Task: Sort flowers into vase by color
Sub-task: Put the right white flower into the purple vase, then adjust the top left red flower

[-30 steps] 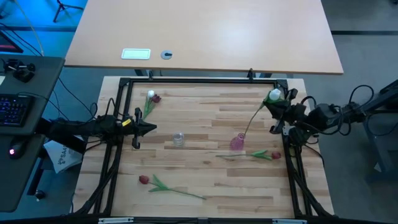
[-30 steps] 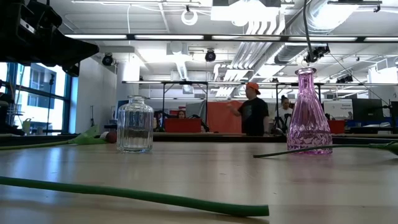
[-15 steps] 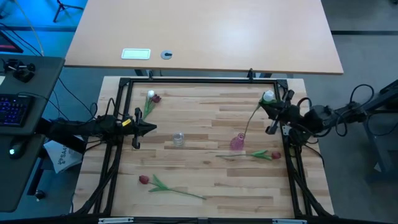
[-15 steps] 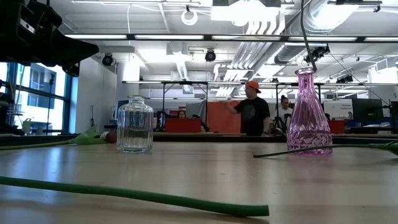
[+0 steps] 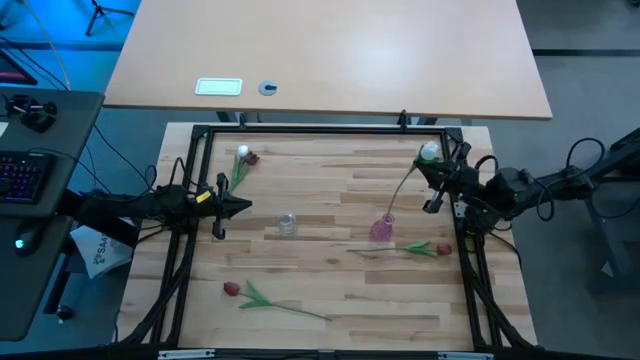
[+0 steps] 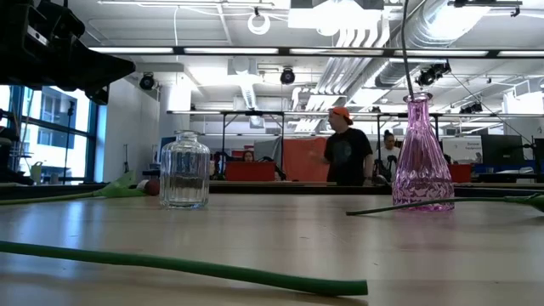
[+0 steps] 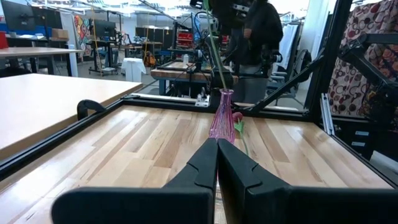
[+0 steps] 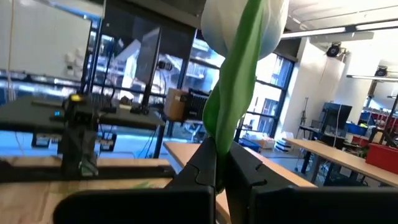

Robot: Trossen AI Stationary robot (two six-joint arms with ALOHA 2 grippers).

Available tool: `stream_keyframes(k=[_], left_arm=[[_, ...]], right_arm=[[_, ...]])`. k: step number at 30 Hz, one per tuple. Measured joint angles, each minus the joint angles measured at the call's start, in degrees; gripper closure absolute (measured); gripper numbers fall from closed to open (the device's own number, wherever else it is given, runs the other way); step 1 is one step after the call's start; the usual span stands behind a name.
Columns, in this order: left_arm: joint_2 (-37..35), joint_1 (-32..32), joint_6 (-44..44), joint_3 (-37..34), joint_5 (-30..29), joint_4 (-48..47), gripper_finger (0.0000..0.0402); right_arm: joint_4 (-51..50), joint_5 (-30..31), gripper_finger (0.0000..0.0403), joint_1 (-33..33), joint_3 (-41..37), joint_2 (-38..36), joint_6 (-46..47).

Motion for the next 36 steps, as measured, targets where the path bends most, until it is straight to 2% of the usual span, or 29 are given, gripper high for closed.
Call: stream_keyframes(k=[10, 18, 23, 29, 36], left_arm=[[0.0, 0.0, 0.0, 0.0, 0.0, 0.0, 0.0401], [0.0, 0.0, 0.0, 0.0, 0.0, 0.0, 0.0401], [0.0, 0.0, 0.0, 0.0, 0.0, 0.0, 0.0401], [0.0, 0.0, 0.0, 0.0, 0.0, 0.0, 0.0401], [0.0, 0.0, 0.0, 0.0, 0.0, 0.0, 0.0401]], right_arm=[[-2.9, -1.5, 0.0402, 0.0, 0.0, 0.0, 0.5], [-6.3, -2.5, 0.0383, 0.0, 0.0, 0.1, 8.2], [-6.5, -0.2, 0.0339, 0.0, 0.0, 0.0, 13.2], [-9.6, 1.6, 0.0258, 0.0, 0.2, 0.0, 18.8], [-32.2, -0.8, 0.0174, 0.0, 8.6, 1.1, 31.0]])
